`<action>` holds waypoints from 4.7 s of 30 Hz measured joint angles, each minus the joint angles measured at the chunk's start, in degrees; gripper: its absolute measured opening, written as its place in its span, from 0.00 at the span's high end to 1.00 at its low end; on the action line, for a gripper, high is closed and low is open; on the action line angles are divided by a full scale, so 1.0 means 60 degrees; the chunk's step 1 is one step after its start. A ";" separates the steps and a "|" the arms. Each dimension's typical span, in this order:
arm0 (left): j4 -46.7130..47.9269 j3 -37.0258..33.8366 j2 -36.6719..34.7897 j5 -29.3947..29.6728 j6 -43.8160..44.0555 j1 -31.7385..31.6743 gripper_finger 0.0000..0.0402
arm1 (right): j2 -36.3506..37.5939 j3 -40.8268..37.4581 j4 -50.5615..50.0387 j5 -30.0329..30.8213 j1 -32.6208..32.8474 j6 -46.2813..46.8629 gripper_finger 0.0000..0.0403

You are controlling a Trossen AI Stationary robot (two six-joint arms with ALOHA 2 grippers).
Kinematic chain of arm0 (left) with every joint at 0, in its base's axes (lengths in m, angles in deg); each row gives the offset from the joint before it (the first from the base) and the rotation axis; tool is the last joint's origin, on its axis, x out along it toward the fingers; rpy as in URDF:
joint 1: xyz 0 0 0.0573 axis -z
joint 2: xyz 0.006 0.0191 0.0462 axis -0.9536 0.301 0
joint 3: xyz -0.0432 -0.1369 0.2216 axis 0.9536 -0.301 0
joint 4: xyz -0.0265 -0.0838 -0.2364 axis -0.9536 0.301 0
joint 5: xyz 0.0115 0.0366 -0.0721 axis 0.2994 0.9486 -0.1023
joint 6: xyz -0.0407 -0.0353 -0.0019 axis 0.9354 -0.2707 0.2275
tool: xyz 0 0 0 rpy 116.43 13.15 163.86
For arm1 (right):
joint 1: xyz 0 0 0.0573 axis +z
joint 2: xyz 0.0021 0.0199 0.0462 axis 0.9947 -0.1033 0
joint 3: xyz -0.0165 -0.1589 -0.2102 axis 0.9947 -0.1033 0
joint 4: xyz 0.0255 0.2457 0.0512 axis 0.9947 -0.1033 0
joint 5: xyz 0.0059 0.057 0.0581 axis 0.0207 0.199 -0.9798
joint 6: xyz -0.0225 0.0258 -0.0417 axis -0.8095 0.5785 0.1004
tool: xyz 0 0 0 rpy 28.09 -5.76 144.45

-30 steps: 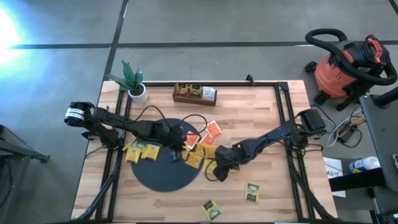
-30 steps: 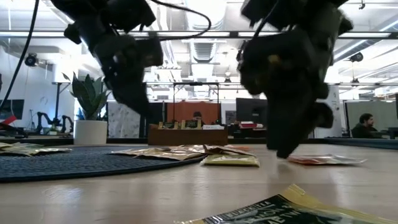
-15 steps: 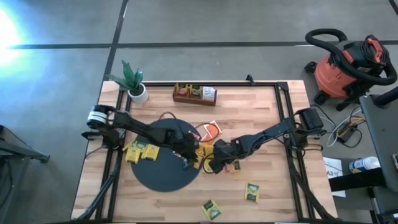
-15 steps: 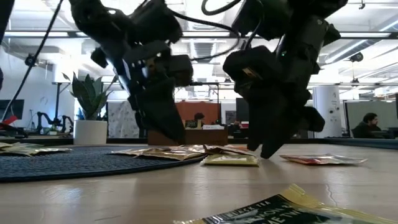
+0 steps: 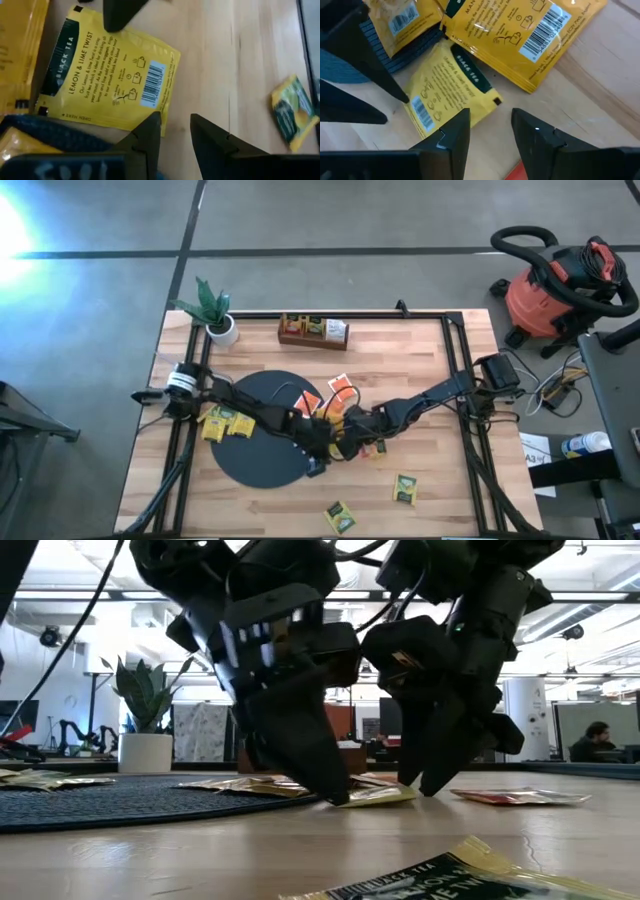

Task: Pick & Place Tea
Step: Put the yellow tea bag into the middle section of the wooden organizer

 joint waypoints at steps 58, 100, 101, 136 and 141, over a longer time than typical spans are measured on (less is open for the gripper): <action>0.3137 -0.0492 -0.6716 0.6831 0.7797 0.0576 0.73 | 0.3727 0.0579 -0.0795 0.6038 -0.0131 -1.0219 0.97; -0.0372 -0.1016 -0.6707 0.1395 0.7831 -0.4346 0.73 | 0.3020 0.0788 -0.0361 1.1753 -0.0510 -1.5475 0.97; -0.0416 -0.1016 -0.6707 0.1399 0.7733 -0.4360 0.73 | 0.3020 0.0805 -0.0371 1.1469 -0.0513 -1.5431 0.97; -0.1810 -0.0991 -0.7197 0.0780 -0.1943 -0.3311 0.73 | 0.2795 -0.3215 1.5934 -0.8908 -0.4761 0.0883 0.97; -0.2235 -0.0711 -0.6887 0.0867 -0.3312 -0.3166 0.73 | 0.2687 -0.3332 1.6478 -0.8850 -0.4664 0.1690 0.97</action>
